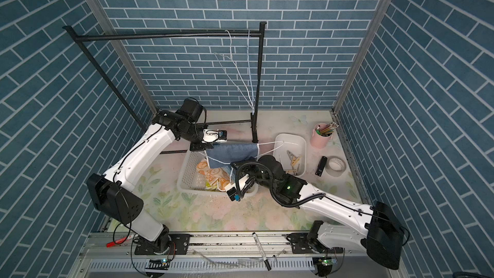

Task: Remove the clothespins securing towels to the hanger
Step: Remove the clothespin from the hanger, then place the hanger in the basket.

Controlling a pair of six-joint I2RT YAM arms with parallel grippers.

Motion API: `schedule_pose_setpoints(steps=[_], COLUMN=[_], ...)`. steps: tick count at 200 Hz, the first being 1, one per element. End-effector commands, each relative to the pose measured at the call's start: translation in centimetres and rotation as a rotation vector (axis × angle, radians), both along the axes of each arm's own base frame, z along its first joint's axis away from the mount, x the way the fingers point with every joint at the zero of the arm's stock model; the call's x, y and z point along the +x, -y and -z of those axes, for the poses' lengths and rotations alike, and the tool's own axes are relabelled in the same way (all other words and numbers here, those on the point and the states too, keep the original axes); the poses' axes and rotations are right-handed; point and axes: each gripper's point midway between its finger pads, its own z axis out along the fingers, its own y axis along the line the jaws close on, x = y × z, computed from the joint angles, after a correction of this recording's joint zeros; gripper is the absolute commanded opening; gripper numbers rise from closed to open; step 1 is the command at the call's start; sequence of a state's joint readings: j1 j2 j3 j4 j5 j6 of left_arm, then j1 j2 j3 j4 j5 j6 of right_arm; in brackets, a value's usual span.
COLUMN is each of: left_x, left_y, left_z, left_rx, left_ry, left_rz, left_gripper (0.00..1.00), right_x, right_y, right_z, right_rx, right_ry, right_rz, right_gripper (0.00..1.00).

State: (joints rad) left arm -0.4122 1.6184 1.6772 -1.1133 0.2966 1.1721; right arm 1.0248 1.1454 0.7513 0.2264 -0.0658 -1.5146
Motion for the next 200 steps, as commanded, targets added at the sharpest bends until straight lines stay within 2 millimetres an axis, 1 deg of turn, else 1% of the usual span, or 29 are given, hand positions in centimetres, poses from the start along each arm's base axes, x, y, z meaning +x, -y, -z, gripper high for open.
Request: schedule_pose_setpoints(steps=[1,39,67,92,112,125,146,158,181,200], left_x=[-1.4,-2.1,-2.6,-2.3,-2.8,-3.5,-4.5,-4.8,-4.5,-4.3], left_y=[-0.1,-0.4,-0.2,0.4,1.3,2.1,3.1,3.3,3.3,3.5], left_z=[-0.6,-1.5,-3.0,-5.6,-7.7,-8.0,-8.5,-8.3,-8.0,-7.7], left_rx=[-0.034,-0.058,-0.108,-0.229,-0.367,-0.458,-0.598,-0.649,-0.739,-0.808], left_ry=[-0.014,0.018,0.051,0.103,0.124,0.103,0.088,0.076,0.070,0.034], left_rz=[0.004,-0.008,-0.024,-0.110,-0.146,-0.155,-0.152,-0.165,-0.234,-0.281], left_gripper=[0.25,0.22,0.20,0.17,0.18,0.17,0.17,0.17,0.15,0.14], right_x=[1.1,1.6,2.2,2.9,3.3,3.3,3.1,2.7,1.8,1.0], right_y=[-0.2,-0.7,-1.4,-2.2,-2.5,-2.5,-1.8,-1.3,0.3,2.0], right_z=[-1.4,-1.3,-0.7,0.9,2.7,3.7,5.2,5.7,6.2,6.5], right_rx=[0.063,0.071,0.079,0.062,0.036,0.017,-0.023,-0.040,-0.060,-0.074], right_ry=[0.012,-0.006,-0.039,-0.110,-0.184,-0.221,-0.279,-0.308,-0.352,-0.388], right_rz=[0.052,0.067,0.080,0.109,0.135,0.144,0.166,0.172,0.195,0.230], right_gripper=[0.00,0.00,0.00,0.00,0.00,0.00,0.14,0.24,0.46,0.56])
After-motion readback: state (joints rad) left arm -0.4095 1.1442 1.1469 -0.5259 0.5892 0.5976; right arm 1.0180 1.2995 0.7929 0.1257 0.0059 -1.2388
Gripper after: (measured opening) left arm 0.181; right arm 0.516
